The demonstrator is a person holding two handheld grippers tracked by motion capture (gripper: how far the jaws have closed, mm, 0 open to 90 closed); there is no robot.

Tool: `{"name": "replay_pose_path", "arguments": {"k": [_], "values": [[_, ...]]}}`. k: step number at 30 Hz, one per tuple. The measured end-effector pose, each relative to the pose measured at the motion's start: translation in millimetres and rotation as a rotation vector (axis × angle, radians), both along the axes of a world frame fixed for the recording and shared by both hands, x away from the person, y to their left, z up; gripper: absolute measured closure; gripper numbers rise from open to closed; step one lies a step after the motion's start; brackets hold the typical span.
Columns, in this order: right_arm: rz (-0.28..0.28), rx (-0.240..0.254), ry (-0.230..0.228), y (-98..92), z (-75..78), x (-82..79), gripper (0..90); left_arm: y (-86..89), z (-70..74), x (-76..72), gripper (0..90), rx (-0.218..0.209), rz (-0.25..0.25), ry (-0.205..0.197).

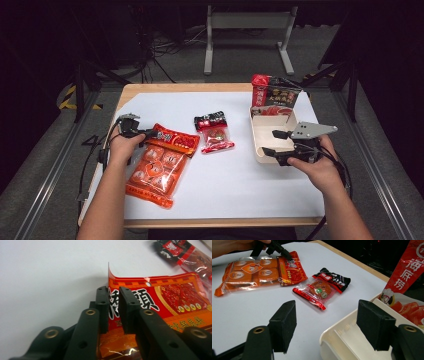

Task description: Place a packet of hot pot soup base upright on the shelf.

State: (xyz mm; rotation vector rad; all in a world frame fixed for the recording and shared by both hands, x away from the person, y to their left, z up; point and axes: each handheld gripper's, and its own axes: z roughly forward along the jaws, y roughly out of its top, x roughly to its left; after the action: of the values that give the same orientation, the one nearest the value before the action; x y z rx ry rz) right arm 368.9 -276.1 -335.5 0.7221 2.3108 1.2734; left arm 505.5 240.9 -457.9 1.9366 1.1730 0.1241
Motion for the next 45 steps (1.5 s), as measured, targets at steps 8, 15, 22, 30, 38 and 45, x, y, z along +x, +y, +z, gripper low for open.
{"name": "replay_pose_path", "arguments": {"k": [8, 15, 22, 30, 38, 45], "values": [[-0.002, -0.005, -0.004, -0.5, -0.2, 0.0, 32.4, -6.1, 1.5, -2.8, 89.9, 0.060, -0.006, -0.023], [-0.003, 0.004, -0.008, -1.3, 1.4, -1.1, 36.5, -4.0, 11.6, -7.2, 90.0, 0.054, 0.014, -0.046], [0.003, 0.023, 0.002, 1.0, 4.8, -4.1, 47.3, 6.4, 37.8, -24.5, 90.0, 0.008, 0.037, -0.128], [0.014, 0.031, 0.000, 6.2, 8.2, -6.3, 49.4, 13.8, 64.4, -47.3, 90.0, -0.056, 0.045, -0.210], [0.028, 0.061, -0.003, 12.2, 11.8, -8.7, 49.5, 14.7, 85.4, -65.9, 90.0, -0.088, 0.041, -0.284], [0.050, 0.097, -0.011, 29.0, 12.9, -8.8, 46.9, 11.1, 105.9, -82.9, 90.0, -0.111, 0.010, -0.350]]}}
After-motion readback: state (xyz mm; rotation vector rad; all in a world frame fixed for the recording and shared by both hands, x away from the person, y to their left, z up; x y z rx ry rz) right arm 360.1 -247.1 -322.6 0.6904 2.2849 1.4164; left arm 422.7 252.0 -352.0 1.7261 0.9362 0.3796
